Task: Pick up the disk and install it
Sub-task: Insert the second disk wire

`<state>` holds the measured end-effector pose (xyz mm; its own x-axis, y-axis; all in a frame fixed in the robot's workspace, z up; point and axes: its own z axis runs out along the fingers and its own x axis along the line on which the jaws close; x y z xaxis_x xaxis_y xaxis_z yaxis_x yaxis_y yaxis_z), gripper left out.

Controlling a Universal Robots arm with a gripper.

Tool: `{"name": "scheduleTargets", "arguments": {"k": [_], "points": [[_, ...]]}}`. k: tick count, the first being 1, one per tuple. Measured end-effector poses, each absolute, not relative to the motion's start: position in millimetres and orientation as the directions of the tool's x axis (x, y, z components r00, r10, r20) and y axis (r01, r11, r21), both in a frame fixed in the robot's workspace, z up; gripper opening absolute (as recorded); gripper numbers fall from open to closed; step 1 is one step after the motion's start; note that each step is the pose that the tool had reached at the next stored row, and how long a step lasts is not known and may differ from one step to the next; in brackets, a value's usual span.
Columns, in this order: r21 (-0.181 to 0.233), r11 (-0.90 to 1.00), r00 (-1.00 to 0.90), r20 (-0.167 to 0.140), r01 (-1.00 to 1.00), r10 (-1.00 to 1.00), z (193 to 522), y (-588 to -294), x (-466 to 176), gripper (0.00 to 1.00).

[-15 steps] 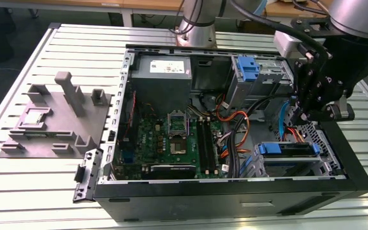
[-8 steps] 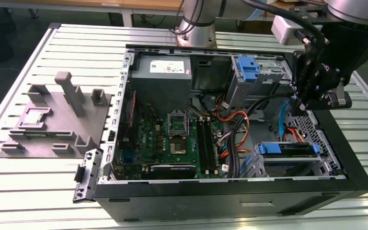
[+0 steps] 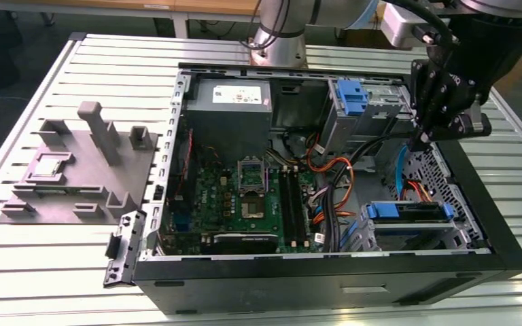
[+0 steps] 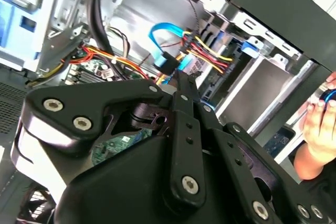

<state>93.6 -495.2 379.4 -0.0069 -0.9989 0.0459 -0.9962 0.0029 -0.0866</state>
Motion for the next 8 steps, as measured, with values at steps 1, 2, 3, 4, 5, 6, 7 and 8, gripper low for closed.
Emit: {"name": "scheduleTargets", "arguments": {"k": [1,2,3,4,5,6,7,8], "points": [[-0.087,0.003,-0.007,0.046,-0.996,-0.999,379.5,-492.9,93.6,0.10],[-0.086,0.003,-0.007,0.046,-0.996,-0.999,379.6,-491.0,93.7,0.10],[-0.086,0.003,-0.007,0.046,-0.996,-0.999,379.6,-489.3,93.7,0.10],[-0.086,0.004,-0.008,0.046,-0.996,-0.999,379.6,-487.6,93.8,0.10],[-0.085,0.004,-0.008,0.046,-0.996,-0.999,379.6,-486.3,93.9,0.10],[-0.084,0.005,-0.009,0.046,-0.996,-0.999,379.6,-485.5,94.1,0.10],[-0.083,0.006,-0.010,0.046,-0.997,-0.999,379.6,-484.9,94.1,0.10],[-0.083,0.006,-0.010,0.046,-0.997,-0.999,379.6,-484.2,94.3,0.10]]}}
